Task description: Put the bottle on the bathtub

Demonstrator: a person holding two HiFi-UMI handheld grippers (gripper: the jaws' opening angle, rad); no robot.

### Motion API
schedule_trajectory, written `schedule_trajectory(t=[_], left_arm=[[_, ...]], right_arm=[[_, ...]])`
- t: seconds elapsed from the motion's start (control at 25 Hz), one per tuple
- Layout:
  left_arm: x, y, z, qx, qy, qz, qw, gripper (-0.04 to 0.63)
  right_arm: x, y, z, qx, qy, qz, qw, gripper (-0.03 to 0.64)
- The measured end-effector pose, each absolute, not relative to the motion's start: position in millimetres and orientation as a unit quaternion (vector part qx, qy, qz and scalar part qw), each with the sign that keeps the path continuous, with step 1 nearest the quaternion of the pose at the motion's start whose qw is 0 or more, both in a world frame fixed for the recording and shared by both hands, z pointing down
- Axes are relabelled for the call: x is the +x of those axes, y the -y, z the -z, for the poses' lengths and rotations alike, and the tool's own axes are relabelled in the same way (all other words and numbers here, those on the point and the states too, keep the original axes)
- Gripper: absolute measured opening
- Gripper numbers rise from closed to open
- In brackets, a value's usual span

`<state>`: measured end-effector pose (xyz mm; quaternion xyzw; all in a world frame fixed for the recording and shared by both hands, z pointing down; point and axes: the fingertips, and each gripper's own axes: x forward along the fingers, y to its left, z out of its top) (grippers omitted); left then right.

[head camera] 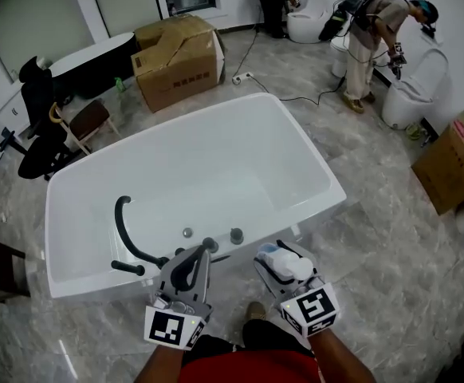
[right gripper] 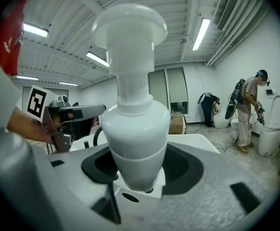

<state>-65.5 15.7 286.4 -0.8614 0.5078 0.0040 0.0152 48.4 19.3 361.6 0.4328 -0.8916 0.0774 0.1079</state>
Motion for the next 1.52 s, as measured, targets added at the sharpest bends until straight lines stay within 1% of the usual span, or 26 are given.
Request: schedule_trajectory(t=[0.24, 0.36, 0.48, 0.6, 1.0, 1.36, 1.52], left_arm=[[-54, 29, -307, -0.856, -0.517, 0.001, 0.004, 0.011], [-50, 46, -318, -0.861, -0.509, 0.0, 0.003, 0.011], [-46, 58, -338, -0.87, -0.493, 0.014, -0.017, 0.011], [-47, 71, -350, -0.87, -0.491, 0.016, -0.021, 0.011], [-42, 101, -408, -0.875, -0.479, 0.042, -0.051, 0.011], [-47, 117, -441, -0.873, -0.48, 0.053, -0.07, 0.011], [-51, 119, -450, -0.872, -0.48, 0.059, -0.073, 0.011]], right_arm=[[52, 23, -387, 0.423, 0.893, -0.087, 0.128, 0.244], [49, 40, -404, 0.421, 0.89, -0.089, 0.149, 0.244], [47, 56, -424, 0.424, 0.885, -0.092, 0.17, 0.244], [48, 70, -449, 0.426, 0.88, -0.097, 0.184, 0.244], [45, 111, -543, 0.427, 0.868, -0.126, 0.221, 0.244], [36, 126, -623, 0.411, 0.86, -0.15, 0.263, 0.244], [30, 133, -645, 0.404, 0.859, -0.153, 0.275, 0.244]])
